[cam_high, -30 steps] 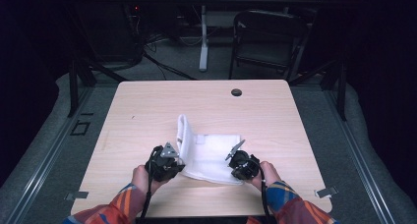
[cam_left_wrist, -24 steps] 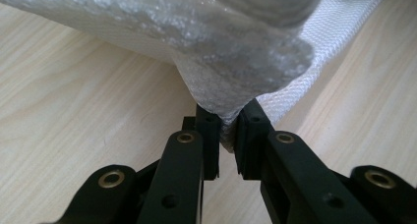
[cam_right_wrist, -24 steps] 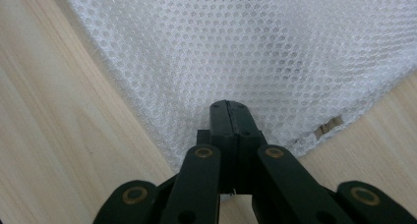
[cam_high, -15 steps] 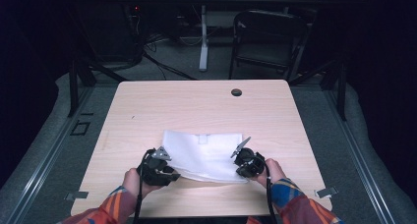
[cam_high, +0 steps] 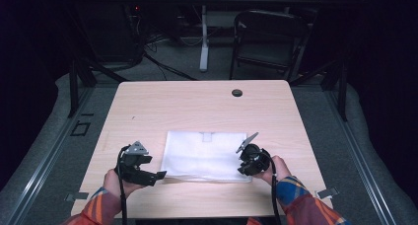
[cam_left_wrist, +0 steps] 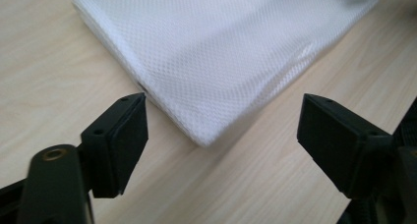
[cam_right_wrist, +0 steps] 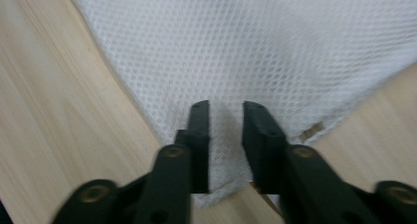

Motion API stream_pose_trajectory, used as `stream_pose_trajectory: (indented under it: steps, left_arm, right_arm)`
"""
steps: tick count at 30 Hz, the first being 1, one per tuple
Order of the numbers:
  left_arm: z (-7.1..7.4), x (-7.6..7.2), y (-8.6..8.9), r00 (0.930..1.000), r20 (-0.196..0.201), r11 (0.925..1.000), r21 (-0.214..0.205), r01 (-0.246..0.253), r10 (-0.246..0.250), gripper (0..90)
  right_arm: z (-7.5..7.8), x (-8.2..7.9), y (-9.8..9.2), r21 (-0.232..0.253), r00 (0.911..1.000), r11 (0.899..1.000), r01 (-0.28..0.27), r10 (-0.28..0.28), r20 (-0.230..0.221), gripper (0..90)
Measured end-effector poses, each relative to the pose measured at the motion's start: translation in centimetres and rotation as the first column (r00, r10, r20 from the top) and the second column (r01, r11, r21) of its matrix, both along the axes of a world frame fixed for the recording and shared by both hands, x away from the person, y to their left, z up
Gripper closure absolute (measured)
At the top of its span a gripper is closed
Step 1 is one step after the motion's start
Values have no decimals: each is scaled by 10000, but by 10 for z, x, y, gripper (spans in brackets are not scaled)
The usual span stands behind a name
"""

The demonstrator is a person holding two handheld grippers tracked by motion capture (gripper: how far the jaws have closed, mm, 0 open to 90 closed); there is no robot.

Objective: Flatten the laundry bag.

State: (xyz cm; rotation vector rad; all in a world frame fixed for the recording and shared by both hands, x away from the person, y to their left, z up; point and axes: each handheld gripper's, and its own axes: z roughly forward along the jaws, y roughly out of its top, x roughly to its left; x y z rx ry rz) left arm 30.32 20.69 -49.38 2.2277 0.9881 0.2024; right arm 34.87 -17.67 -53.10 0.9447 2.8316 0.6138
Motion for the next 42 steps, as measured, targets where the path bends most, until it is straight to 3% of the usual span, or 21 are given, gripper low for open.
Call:
stream_pose_trajectory:
  steps: [2,5,7,8,9,10,18,22,23,24,26,27,28,30,31,32,34,35,40,41,42]
  left_arm:
    - [3,2,0,9998,198,9999,-110,30,-28,165]
    - [6,6,-2,9988,466,9999,-60,114,-111,157]
    - [8,9,-6,9976,649,9996,-106,251,-244,156]
    - [9,12,-9,9970,694,9994,-64,354,-348,154]
    - [9,15,-12,9967,691,9991,14,426,-426,154]
    - [8,19,-20,9957,710,9981,-62,607,-601,154]
    - [-2,32,-57,9872,544,9886,199,1494,-1502,150]
    - [-14,35,-78,9751,281,9740,615,2178,-2199,153]
    - [-19,35,-87,9688,138,9660,801,2457,-2475,159]
    - [-19,35,-87,9688,138,9660,801,2457,-2475,166]
    - [-26,36,-101,9547,8,9500,993,2959,-2975,190]
    - [-26,36,-101,9547,8,9500,993,2959,-2975,200]
    - [-28,36,-105,9434,-45,9379,1058,3303,-3317,200]
    - [-35,34,-117,9296,-256,9217,1226,3680,-3677,234]
    - [-35,34,-117,9296,-256,9217,1226,3680,-3677,259]
    - [-40,32,-123,9219,-355,9109,1434,3868,-3859,280]
    - [-44,33,-126,9166,-481,9045,1487,3996,-3970,298]
    - [-48,35,-129,9104,-628,8963,1599,4137,-4090,364]
    - [-55,38,-134,9026,-822,8864,1702,4305,-4225,523]
    - [-59,39,-138,8943,-925,8731,1937,4475,-4378,562]
    - [-61,39,-139,8881,-980,8661,1965,4596,-4491,575]
  right_arm:
    - [8,-2,-4,302,9997,9994,186,-191,159,604]
    - [19,-7,-13,583,9974,9966,590,-613,391,394]
    - [20,-8,-15,695,9963,9948,749,-775,359,356]
    - [23,-11,-23,837,9945,9915,996,-1020,251,243]
    - [23,-11,-23,837,9945,9915,996,-1020,251,243]
    - [23,-15,-29,945,9913,9874,1267,-1295,238,161]
    - [27,-27,-47,1273,9836,9768,1720,-1775,325,124]
    - [24,-26,-48,1214,9843,9779,1703,-1746,252,133]
    - [23,-25,-47,1108,9870,9813,1571,-1600,177,144]
    - [23,-25,-47,1108,9870,9813,1571,-1600,177,144]
    - [21,-23,-47,1068,9868,9814,1595,-1615,102,151]
    - [21,-23,-47,1068,9868,9814,1595,-1615,102,151]
    - [21,-23,-47,1068,9863,9810,1622,-1646,142,154]
    - [20,-22,-49,1173,9845,9779,1732,-1754,79,159]
    - [19,-22,-49,1158,9855,9789,1686,-1698,3,165]
    - [19,-22,-49,1120,9856,9793,1684,-1693,-12,171]
    - [18,-21,-49,1120,9858,9795,1676,-1681,-51,173]
    - [16,-20,-48,1104,9856,9794,1693,-1688,-142,182]
    - [15,-20,-47,1027,9876,9823,1568,-1556,-205,198]
    - [15,-19,-47,975,9875,9827,1574,-1558,-232,200]
    - [14,-19,-46,986,9875,9826,1573,-1551,-293,204]
